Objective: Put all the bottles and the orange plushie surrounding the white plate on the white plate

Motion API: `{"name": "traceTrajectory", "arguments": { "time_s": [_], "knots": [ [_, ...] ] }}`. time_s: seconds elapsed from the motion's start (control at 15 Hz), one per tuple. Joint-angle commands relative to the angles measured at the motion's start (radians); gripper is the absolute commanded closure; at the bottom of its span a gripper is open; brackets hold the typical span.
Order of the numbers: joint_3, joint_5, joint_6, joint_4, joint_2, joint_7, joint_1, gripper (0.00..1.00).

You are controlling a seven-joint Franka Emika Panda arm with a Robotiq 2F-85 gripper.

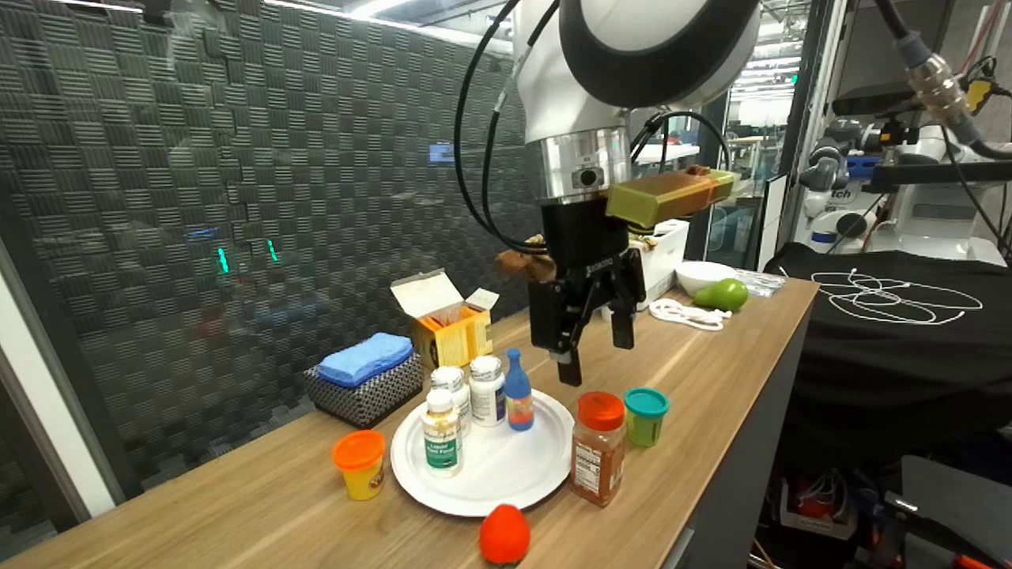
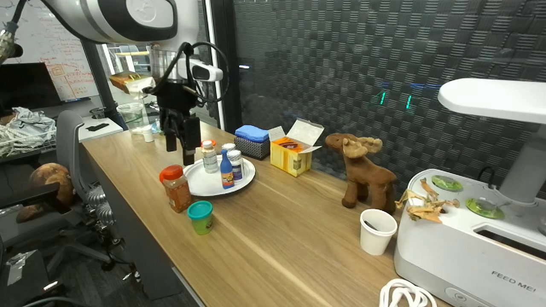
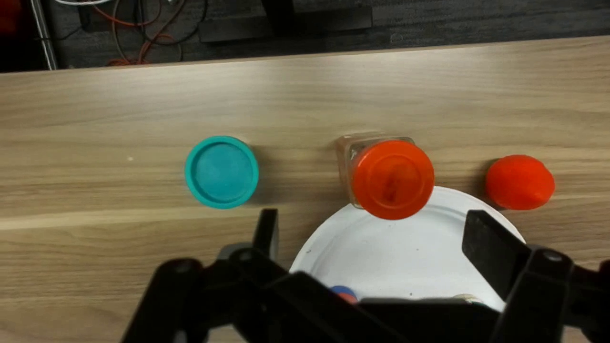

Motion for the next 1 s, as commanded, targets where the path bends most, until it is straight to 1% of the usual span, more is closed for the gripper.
{"name": "traceTrajectory", "arguments": {
  "time_s": [0.0,0.53,0.93],
  "knots": [
    [0.01,-0.033,0.046,-0.066,-0.039,0.043,0.005,0.0],
    [0.037,-0.021,0.04,-0.091,-0.031,0.031,0.02,0.0],
    [0.045,-0.051,0.066,-0.09,-0.006,0.043,0.03,0.0]
  ]
}}
